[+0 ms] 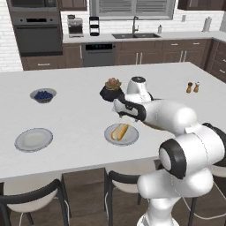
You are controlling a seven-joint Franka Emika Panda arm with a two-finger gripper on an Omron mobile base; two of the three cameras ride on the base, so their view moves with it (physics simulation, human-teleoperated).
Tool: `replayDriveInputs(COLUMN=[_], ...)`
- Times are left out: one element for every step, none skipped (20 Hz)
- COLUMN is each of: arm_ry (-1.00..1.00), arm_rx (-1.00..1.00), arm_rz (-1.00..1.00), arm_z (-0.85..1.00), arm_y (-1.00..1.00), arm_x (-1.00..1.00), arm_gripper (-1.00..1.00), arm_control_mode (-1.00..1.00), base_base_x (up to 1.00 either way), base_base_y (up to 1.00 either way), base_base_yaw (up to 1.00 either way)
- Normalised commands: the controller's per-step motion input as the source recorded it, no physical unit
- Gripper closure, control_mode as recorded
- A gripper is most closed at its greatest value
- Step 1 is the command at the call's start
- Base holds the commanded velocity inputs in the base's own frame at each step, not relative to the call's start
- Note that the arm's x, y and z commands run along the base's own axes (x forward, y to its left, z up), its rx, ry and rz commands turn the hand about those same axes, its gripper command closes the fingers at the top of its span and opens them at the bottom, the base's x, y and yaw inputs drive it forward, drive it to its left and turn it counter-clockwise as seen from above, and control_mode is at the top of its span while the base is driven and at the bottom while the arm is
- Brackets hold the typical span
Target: Place one bun and one sausage from the bowl on each plate.
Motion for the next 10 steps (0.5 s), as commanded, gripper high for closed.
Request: replayDriveInputs(arm_ry=[0.12, 0.16, 0.16, 0.14, 0.12, 0.13, 0.13, 0.11, 0.10, 0.08], arm_rx=[0.00, 0.00, 0.00, 0.00, 0.00, 0.00, 0.00, 0.00, 0.00, 0.00], arm_rz=[-0.03, 0.00, 0.00, 0.00, 0.00, 0.05, 0.08, 0.15, 0.22, 0.28], arm_z=[1.00, 1.00, 0.81, 0.66, 0.53, 0.37, 0.28, 0.19, 0.06, 0.00], arm_y=[-0.79, -0.82, -0.86, -0.89, -0.95, -1.00, -1.00, -1.00, -1.00, -1.00], arm_x=[0.33, 0.44, 0.47, 0.46, 0.41, 0.37, 0.36, 0.34, 0.30, 0.21], arm_gripper=[-1.00, -1.00, -1.00, -1.00, -1.00, -1.00, -1.00, -1.00, -1.00, -1.00], arm_control_mode=[-1.00, -1.00, -1.00, -1.00, -1.00, -1.00, -1.00, -1.00, -1.00, -1.00], base_base_x=[0.00, 0.00, 0.00, 0.00, 0.00, 0.00, 0.00, 0.00, 0.00, 0.00], base_base_y=[0.00, 0.00, 0.00, 0.00, 0.00, 0.00, 0.00, 0.00, 0.00, 0.00], base_base_yaw=[0.00, 0.00, 0.00, 0.00, 0.00, 0.00, 0.00, 0.00, 0.00, 0.00])
